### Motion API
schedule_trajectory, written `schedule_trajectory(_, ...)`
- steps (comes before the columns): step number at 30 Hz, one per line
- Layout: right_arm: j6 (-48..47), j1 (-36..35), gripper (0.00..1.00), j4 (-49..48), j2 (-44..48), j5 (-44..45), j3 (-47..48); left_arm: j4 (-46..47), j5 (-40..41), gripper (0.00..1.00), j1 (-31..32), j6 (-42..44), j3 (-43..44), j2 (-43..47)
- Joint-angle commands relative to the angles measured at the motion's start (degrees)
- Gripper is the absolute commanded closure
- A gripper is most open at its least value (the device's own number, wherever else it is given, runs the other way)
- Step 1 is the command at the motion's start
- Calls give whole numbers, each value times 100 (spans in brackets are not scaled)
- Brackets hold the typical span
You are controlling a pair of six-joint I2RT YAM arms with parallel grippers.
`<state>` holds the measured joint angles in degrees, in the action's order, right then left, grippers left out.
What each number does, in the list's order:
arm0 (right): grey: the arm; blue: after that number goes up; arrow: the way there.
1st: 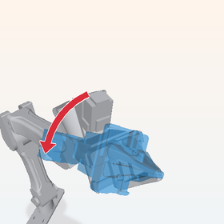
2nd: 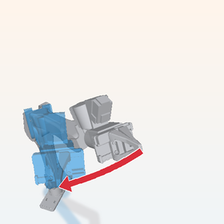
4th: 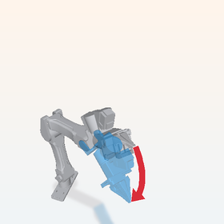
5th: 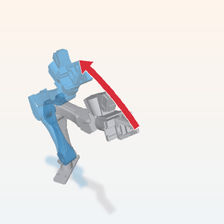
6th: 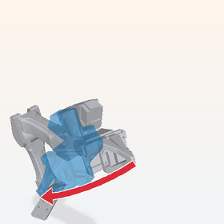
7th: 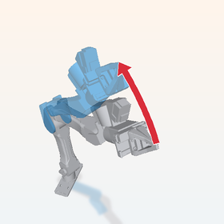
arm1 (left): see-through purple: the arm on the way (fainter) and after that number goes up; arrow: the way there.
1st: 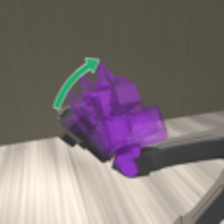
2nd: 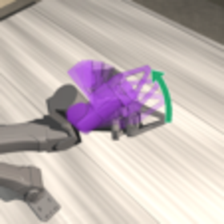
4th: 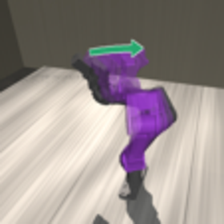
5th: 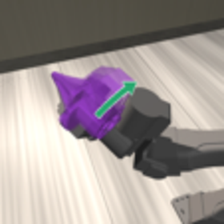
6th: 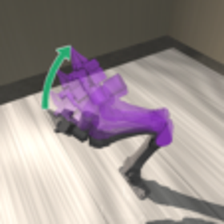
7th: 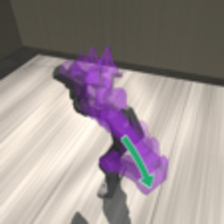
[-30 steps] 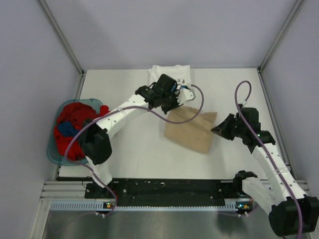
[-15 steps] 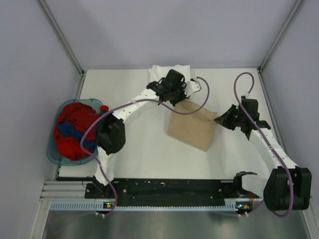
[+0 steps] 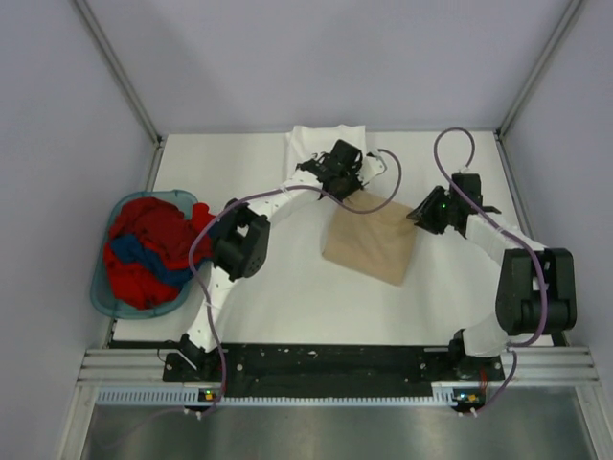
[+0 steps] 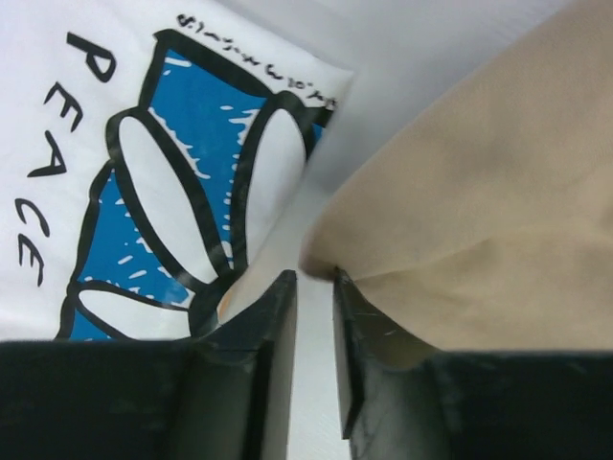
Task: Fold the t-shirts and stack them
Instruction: Fold the long partially folded tshirt into a neat square
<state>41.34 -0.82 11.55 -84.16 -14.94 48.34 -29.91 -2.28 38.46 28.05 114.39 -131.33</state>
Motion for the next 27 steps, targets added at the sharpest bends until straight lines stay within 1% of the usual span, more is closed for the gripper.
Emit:
schedule_trajectory(1,-468,56,62,-479,-705,211,895,381,605,69,-128,-335,672,-349)
schedule_trajectory(3,-749,56,62,-321,-1022,324,1299,390,781,56,-215,-458,909,-525)
schedule_trajectory(4,-846,56,62,-242,-1119,386,1501,390,808,50,-277,-546,1040,-569)
schedule_trajectory(6,-987,56,62,-154,-1199,509,1757,346,826,47,-391,-643,1234,-648)
schedule_trajectory(9,-1250,64,62,162,-1199,694,2100,153,695,48,-497,-652,1376,-544)
schedule_trajectory(11,-1488,56,60,426,-1173,572,2258,12,441,50,-497,-661,1271,-316)
schedule_trajectory(13,-1655,64,63,611,-1051,344,2251,-102,-50,57,-497,-775,930,35)
schedule_trajectory(14,-1708,56,67,603,-928,238,2146,-111,-305,60,-480,-827,745,202)
schedule_trajectory(16,-1717,47,88,454,-769,36,1848,-85,-754,67,-462,-924,393,467)
schedule_trajectory(18,-1621,47,99,252,-733,-254,1557,-102,-1289,70,-436,-977,181,573)
schedule_trajectory(20,-1524,47,100,120,-873,-325,1477,-112,-1738,70,-374,-986,93,512)
schedule_trajectory(23,-1480,47,100,110,-1408,-194,1731,-120,-1933,67,-295,-1012,180,240)
schedule_trajectory(25,-1497,47,100,110,-1760,-150,2011,-111,-1882,65,-295,-1152,346,-5)
schedule_trajectory(27,-1489,47,100,102,-2024,-71,2275,-111,-1566,64,-330,-1380,531,-296)
